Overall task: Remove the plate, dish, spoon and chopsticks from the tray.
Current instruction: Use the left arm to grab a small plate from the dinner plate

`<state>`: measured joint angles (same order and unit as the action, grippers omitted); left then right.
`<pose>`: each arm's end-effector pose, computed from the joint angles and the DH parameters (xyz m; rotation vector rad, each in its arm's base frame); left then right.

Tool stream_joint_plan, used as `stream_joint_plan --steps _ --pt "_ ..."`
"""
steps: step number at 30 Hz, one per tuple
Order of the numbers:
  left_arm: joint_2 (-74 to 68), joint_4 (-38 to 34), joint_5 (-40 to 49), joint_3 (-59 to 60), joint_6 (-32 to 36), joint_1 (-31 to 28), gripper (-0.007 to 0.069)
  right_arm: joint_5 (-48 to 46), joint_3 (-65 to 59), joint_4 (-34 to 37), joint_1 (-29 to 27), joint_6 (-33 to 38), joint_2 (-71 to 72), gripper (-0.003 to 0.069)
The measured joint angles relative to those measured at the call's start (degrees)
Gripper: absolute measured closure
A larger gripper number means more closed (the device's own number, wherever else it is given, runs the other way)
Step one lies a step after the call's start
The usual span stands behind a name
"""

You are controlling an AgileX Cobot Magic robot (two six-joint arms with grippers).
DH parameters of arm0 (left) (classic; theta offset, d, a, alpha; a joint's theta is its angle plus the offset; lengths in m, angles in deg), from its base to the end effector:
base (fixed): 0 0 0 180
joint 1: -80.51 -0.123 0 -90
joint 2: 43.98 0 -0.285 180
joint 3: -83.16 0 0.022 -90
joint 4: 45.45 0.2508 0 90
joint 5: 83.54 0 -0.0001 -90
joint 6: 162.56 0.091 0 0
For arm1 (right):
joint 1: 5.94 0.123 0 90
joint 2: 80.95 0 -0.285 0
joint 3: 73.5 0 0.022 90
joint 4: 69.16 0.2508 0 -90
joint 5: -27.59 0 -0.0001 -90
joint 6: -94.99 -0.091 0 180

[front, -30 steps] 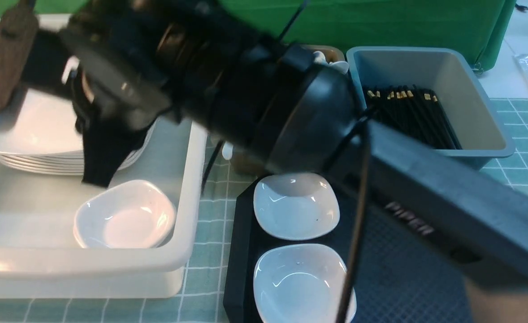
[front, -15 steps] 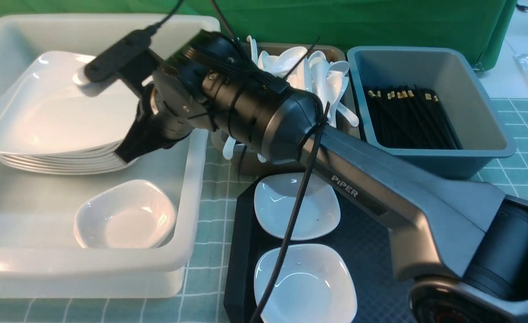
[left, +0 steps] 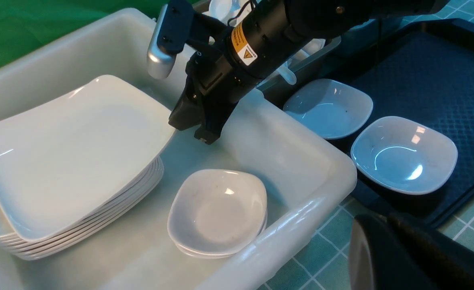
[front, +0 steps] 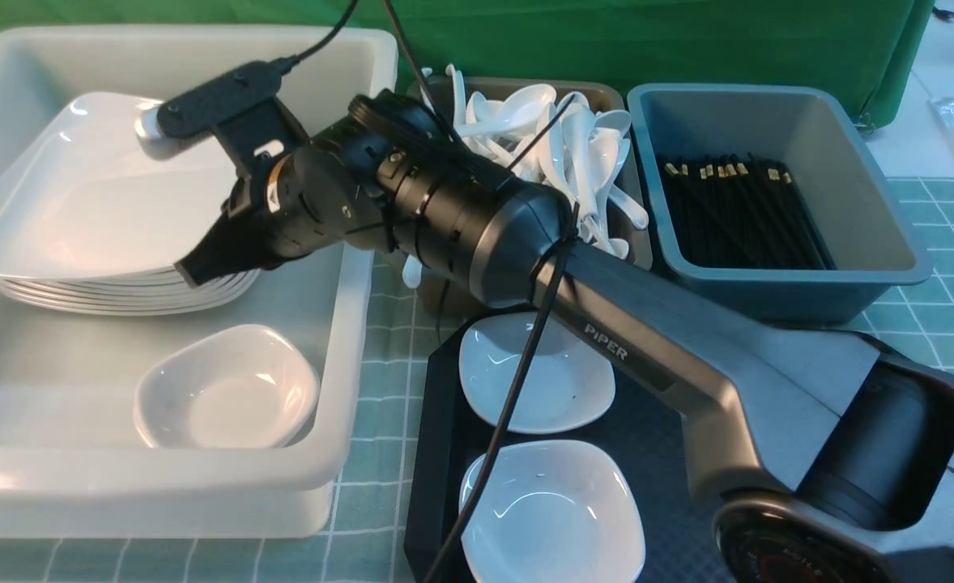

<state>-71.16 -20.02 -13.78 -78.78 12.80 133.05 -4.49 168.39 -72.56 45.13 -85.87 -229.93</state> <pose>0.0204 0.0337 0.4127 0.6856 1.8146 -0.1458 0.3623 0.4439 0.2602 -0.9281 1.9016 0.4857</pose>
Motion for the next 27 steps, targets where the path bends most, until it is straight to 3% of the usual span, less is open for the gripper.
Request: stream_joint_plan --steps 4,11,27 --pt "0.0 -0.04 0.0 0.0 0.23 0.0 0.0607 0.71 0.49 0.06 0.05 -0.99 -0.06 0.0636" --pt "0.0 -0.11 0.0 0.0 1.17 0.0 0.0607 1.01 2.82 0.24 -1.49 -8.77 -0.07 0.0631" --pt "0.0 -0.11 0.0 0.0 1.23 0.0 0.0607 1.67 2.93 0.73 -3.42 -10.18 -2.97 0.0615"
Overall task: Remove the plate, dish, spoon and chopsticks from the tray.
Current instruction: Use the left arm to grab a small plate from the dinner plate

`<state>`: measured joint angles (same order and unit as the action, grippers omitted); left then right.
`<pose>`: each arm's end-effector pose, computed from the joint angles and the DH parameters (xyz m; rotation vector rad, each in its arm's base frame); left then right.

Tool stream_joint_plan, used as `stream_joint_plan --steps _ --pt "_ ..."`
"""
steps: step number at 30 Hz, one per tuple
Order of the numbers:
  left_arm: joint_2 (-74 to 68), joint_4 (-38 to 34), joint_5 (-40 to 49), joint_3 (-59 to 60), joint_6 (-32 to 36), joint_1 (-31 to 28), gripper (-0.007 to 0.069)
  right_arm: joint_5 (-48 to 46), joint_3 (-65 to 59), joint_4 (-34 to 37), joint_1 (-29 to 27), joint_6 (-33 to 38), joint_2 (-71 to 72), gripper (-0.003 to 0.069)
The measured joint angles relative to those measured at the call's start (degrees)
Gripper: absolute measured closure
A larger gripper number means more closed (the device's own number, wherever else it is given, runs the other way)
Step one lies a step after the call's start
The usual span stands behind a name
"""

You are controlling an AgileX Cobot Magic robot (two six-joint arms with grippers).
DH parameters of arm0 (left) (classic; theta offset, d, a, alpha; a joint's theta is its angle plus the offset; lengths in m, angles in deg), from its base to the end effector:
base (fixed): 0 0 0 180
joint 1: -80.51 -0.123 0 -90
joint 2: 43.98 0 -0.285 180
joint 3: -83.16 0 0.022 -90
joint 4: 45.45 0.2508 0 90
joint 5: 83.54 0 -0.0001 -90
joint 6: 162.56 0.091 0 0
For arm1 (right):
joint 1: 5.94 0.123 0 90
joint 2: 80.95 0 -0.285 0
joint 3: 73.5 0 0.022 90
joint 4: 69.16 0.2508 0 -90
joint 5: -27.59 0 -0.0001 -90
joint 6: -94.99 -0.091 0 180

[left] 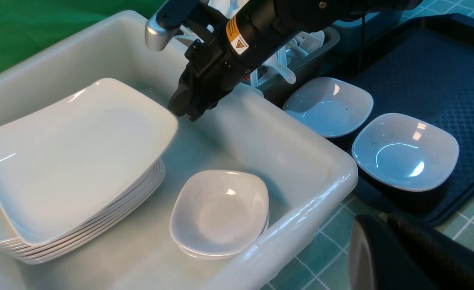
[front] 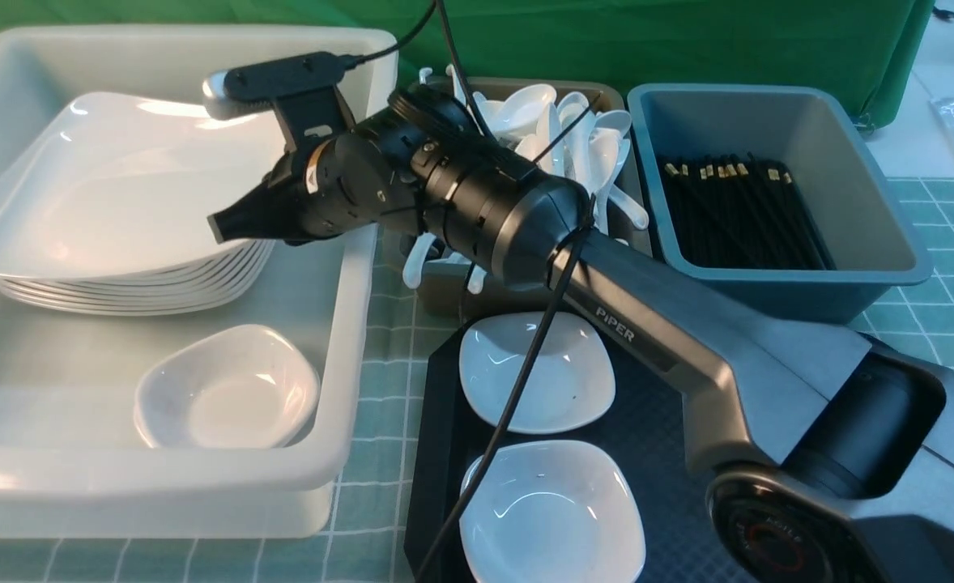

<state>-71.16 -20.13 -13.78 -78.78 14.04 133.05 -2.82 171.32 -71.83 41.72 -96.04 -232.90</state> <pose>0.0203 0.0336 0.4127 0.7057 1.8070 -0.1335 0.3933 0.4284 0.2494 -0.6865 1.9874 0.5808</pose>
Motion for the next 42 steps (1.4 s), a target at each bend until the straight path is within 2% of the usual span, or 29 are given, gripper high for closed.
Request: stream_joint_plan --steps 8,15,21,27,34,38,42 --pt "0.0 -0.02 0.0 0.0 0.0 0.0 0.0607 1.99 0.0 4.16 0.17 0.53 -0.91 0.0599" --pt "0.0 -0.02 0.0 0.0 0.0 0.0 0.0607 6.24 0.0 9.04 1.97 5.78 -1.21 0.0579" --pt "0.0 -0.02 0.05 0.0 0.0 0.0 0.0607 5.58 0.0 9.61 2.36 6.61 -1.29 0.0572" --pt "0.0 -0.02 0.1 0.0 0.06 0.0 0.0607 -3.28 0.0 9.4 0.94 8.79 3.49 0.0572" --pt "0.0 -0.51 -3.0 0.0 0.06 0.0 0.0607 -21.42 0.0 9.4 0.84 16.93 15.32 0.0571" --pt "-0.48 -4.03 -6.46 0.0 0.26 0.0 0.0607 -33.98 0.01 8.84 0.84 20.65 21.55 0.0571" --pt "-4.17 -7.68 -7.5 0.0 1.2 0.0 0.0607 -34.48 -3.71 4.54 0.98 20.98 26.94 0.0574"
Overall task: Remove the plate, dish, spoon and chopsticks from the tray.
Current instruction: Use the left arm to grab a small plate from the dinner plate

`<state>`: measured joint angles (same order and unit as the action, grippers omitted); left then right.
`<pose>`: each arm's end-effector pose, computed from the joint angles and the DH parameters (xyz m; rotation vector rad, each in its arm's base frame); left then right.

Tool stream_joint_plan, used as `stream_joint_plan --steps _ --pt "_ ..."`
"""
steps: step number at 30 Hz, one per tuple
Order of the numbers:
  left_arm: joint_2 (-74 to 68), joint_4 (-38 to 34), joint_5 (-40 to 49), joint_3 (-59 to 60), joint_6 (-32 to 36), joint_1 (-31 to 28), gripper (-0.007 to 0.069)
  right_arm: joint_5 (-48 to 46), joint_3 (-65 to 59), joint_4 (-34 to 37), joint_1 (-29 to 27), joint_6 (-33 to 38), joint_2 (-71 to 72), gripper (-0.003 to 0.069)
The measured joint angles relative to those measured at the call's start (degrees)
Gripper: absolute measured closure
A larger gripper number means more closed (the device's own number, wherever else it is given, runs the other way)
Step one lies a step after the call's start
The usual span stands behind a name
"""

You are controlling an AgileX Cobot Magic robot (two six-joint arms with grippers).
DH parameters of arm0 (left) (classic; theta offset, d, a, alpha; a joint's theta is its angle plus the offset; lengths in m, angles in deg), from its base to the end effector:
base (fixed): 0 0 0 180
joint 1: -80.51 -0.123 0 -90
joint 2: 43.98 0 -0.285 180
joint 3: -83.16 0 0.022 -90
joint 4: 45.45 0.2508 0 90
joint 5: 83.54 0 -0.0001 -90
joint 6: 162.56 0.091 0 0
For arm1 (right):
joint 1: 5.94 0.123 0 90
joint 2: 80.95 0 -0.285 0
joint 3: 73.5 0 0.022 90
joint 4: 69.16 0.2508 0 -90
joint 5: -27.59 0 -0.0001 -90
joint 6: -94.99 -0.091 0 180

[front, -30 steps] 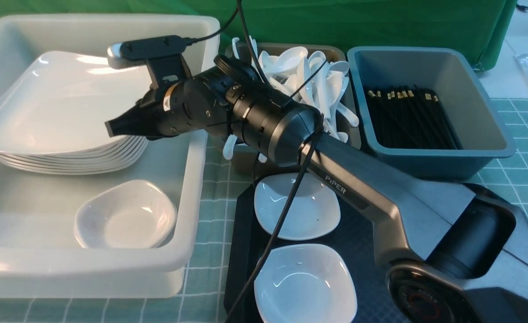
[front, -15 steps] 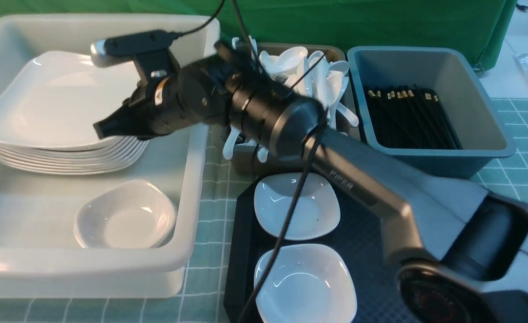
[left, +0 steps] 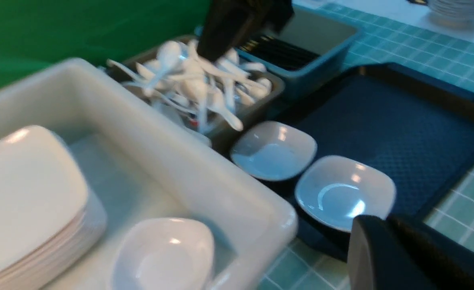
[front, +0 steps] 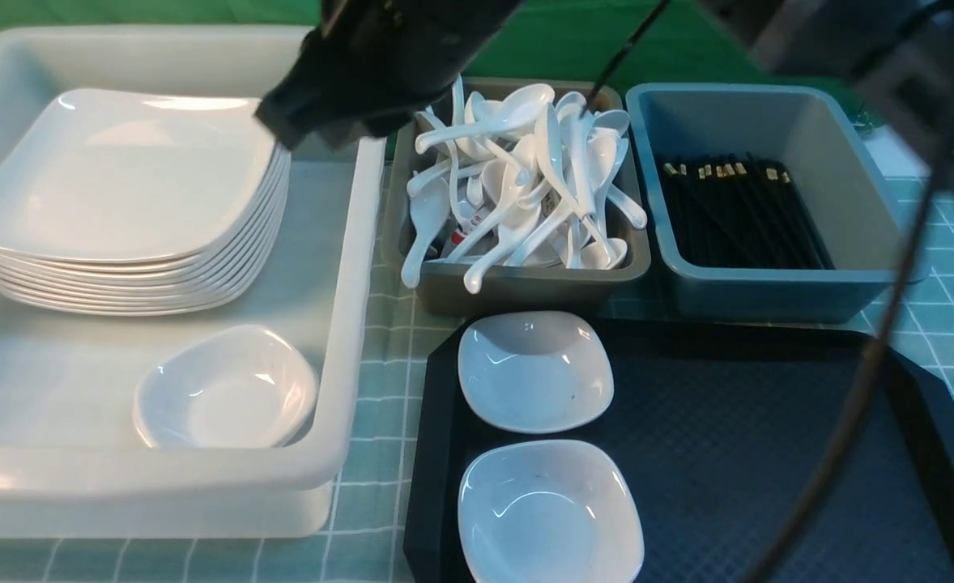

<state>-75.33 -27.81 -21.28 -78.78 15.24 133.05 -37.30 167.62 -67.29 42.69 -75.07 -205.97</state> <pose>0.0284 0.0031 0.4203 0.7821 1.7593 -0.2821 0.2954 0.3394 0.4294 -1.1149 1.9872 0.4006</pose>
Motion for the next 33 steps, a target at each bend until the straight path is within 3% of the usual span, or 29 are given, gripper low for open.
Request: stream_joint_plan --steps 7,12,17,26,30,33 --pt "-20.05 -12.02 -4.46 0.0 11.49 0.0 0.0607 0.0 -27.4 -9.54 0.0 -1.34 23.41 0.0604" --pt "-34.24 -16.51 -14.43 0.05 18.54 0.0 0.0607 0.0 -52.09 -19.11 0.06 -9.36 44.92 0.0607" --pt "-46.19 -18.27 -21.73 0.05 24.1 0.0 0.0607 0.13 -72.61 -20.47 0.06 -16.76 62.5 0.0607" --pt "-65.27 -24.61 -34.23 0.05 31.79 0.89 0.0604 0.13 -88.07 -19.98 0.06 -23.37 83.24 0.0606" --pt "-71.02 -24.24 -36.73 -0.51 31.71 4.38 0.0577 0.13 -88.64 -20.0 0.06 -24.44 89.72 0.0606" --pt "-74.51 -22.57 -36.99 -2.17 27.45 6.17 0.0528 0.13 -88.64 -19.95 0.06 -24.95 92.73 0.0606"
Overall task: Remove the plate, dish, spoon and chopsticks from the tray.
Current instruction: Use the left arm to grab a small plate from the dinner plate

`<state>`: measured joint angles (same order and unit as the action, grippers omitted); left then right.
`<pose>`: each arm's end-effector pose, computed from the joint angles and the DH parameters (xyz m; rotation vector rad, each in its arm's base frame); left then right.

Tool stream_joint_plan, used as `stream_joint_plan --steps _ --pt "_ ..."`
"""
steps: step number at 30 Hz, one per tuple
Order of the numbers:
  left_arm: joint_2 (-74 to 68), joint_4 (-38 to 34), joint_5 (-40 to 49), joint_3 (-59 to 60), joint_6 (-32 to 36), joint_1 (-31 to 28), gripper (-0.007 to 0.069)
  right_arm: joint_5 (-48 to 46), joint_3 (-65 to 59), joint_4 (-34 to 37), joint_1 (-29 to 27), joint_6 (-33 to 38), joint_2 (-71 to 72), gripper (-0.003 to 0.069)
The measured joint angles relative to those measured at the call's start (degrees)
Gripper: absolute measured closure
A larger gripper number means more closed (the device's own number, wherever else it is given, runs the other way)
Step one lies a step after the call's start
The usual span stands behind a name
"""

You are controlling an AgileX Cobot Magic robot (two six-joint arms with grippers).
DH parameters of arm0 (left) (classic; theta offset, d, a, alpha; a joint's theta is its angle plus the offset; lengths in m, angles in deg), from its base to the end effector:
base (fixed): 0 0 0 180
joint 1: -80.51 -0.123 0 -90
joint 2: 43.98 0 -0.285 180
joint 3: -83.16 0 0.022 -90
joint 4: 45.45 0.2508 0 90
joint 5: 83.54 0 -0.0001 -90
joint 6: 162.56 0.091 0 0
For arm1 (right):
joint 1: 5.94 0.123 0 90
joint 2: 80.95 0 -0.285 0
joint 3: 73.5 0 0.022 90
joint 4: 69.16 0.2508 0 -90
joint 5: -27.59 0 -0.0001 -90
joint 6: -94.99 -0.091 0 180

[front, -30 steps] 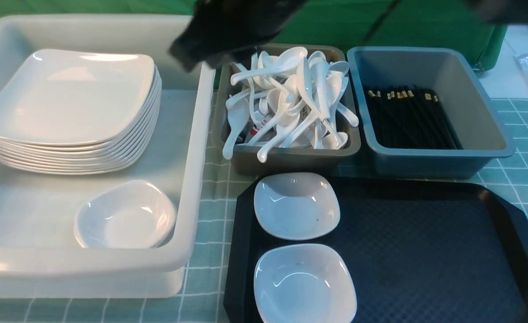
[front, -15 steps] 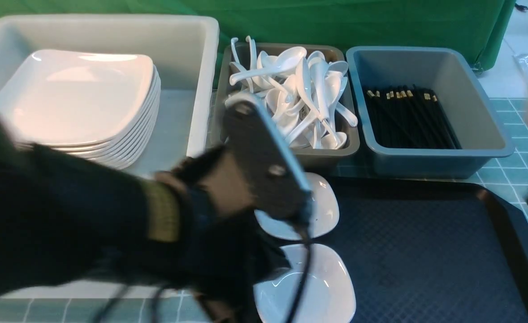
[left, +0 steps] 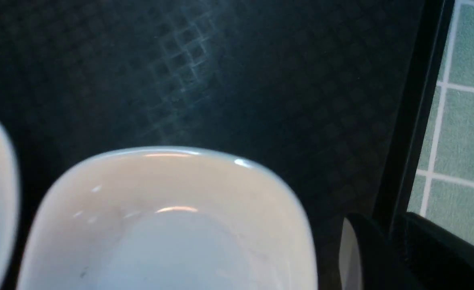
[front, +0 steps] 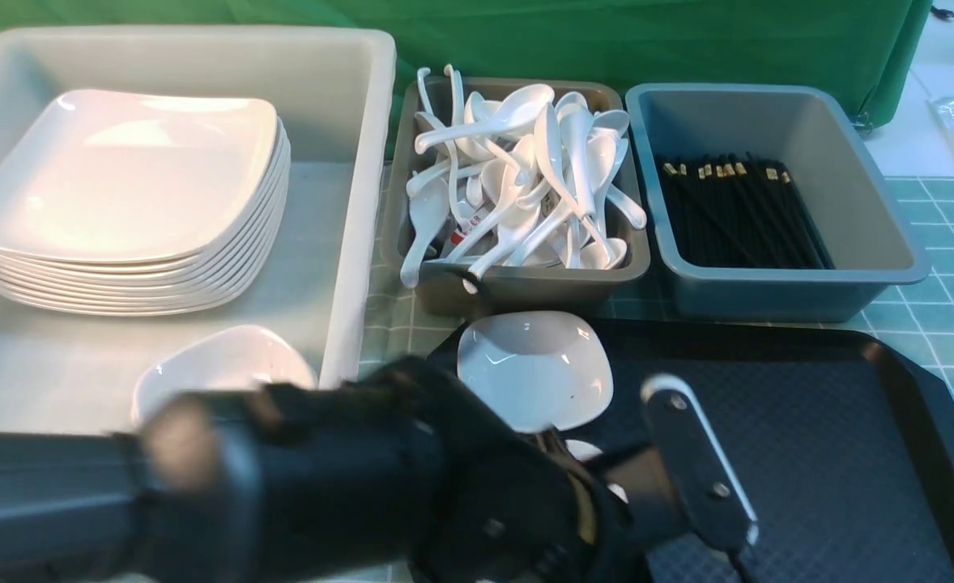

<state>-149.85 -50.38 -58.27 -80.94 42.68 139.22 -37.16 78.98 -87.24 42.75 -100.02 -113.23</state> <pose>0.1801 -0.3027 0.2075 1.6682 1.9841 -0.2949 0.0440 0.0114 0.3722 -0.6039 2.0524 0.2670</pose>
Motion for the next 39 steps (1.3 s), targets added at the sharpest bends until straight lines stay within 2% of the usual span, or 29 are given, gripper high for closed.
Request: stream_joint_plan --steps 3,8,9,13,17,24,27,31,36,39 --pt "-1.69 3.75 0.44 -1.92 -7.3 0.19 0.0462 0.0 0.0 0.0 0.0 -0.55 1.31 0.0606" --pt "-2.11 11.56 0.26 -3.52 -18.24 0.19 0.0292 -0.12 -0.05 0.0 0.0 -0.55 1.55 0.0602" --pt "-2.11 11.83 0.26 -3.52 -18.45 0.19 0.0285 -0.12 -0.05 0.0 0.0 -0.55 1.55 0.0602" --pt "-4.26 14.46 -0.14 -3.52 -22.49 0.19 0.0171 -0.12 -0.05 0.0 0.0 -0.5 1.55 0.0594" --pt "-7.37 18.44 -1.01 -3.52 -27.89 -0.07 0.0146 -0.12 -0.09 0.05 0.0 -0.44 1.55 0.0593" --pt "-11.03 20.4 -2.62 -3.68 -30.91 -0.58 0.0165 -0.12 -0.09 0.11 0.0 -0.39 1.55 0.059" --pt "-11.39 19.98 -3.35 -4.08 -31.49 -0.54 0.0235 -0.12 -0.09 0.18 0.0 -0.24 1.55 0.0589" --pt "-11.2 18.67 -2.85 -4.15 -31.55 -0.5 0.0375 -0.12 -0.09 0.18 0.0 -0.12 1.55 0.0589" --pt "-10.53 16.9 -1.6 -4.48 -31.22 0.01 0.0387 -0.12 -0.09 0.18 0.0 -0.12 1.55 0.0589" --pt "-8.32 15.56 1.47 -4.48 -31.22 2.96 0.0431 -0.12 -0.09 0.18 0.0 -0.12 1.55 0.0589"
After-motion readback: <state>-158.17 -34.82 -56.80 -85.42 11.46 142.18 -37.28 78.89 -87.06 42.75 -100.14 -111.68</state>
